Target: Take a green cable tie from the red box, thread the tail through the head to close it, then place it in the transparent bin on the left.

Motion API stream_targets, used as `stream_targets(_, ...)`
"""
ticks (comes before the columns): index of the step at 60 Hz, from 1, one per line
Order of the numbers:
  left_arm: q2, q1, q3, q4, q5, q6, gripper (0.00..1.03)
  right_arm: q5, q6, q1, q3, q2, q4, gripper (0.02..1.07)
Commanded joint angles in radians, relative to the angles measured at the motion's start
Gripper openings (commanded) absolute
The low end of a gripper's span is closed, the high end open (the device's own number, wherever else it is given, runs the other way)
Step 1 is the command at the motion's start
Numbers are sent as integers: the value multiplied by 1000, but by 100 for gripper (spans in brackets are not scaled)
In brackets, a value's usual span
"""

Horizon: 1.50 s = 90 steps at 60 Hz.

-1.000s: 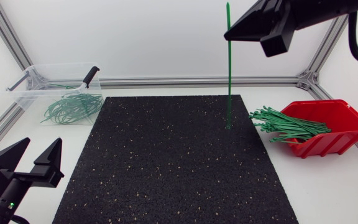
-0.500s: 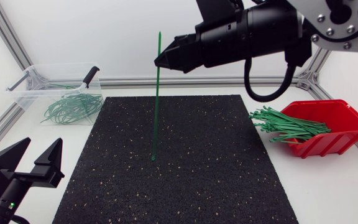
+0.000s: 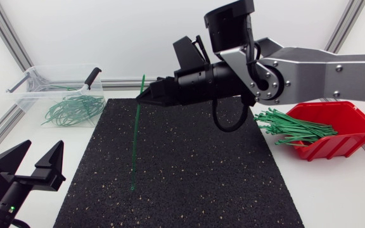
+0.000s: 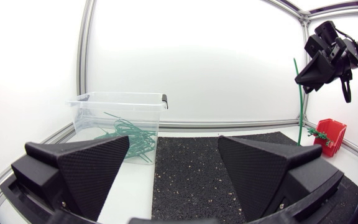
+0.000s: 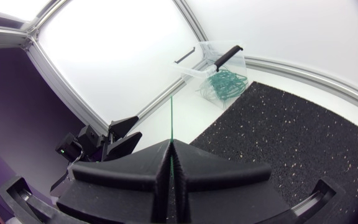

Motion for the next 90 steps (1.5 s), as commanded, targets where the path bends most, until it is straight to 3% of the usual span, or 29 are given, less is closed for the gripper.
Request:
stream_targets(1, -3, -8, -40, -26, 1, -10, 100, 0, 27, -16, -57, 3, 39, 8)
stream_targets(18, -3, -13, -40, -26, 1, -10, 100, -8, -56, -145, -268, -50, 119, 8)
stream_targets(45, -3, -22, -40, -26, 1, -10, 100, 11, -173, -256, -403, -79, 109, 8)
stream_targets(54, -3, -21, -40, -26, 1, -10, 100, 32, -214, -256, -426, -70, 112, 48)
stream_targets(60, -3, -21, -40, -26, 1, -10, 100, 80, -251, -246, -428, -101, 93, 64)
stream_targets(71, -3, -21, -40, -26, 1, -10, 100, 185, -355, -200, -385, -170, -23, 74)
stream_targets(90, -3, -18, -40, -26, 1, -10, 100, 267, -691, -38, -227, -155, -346, 74)
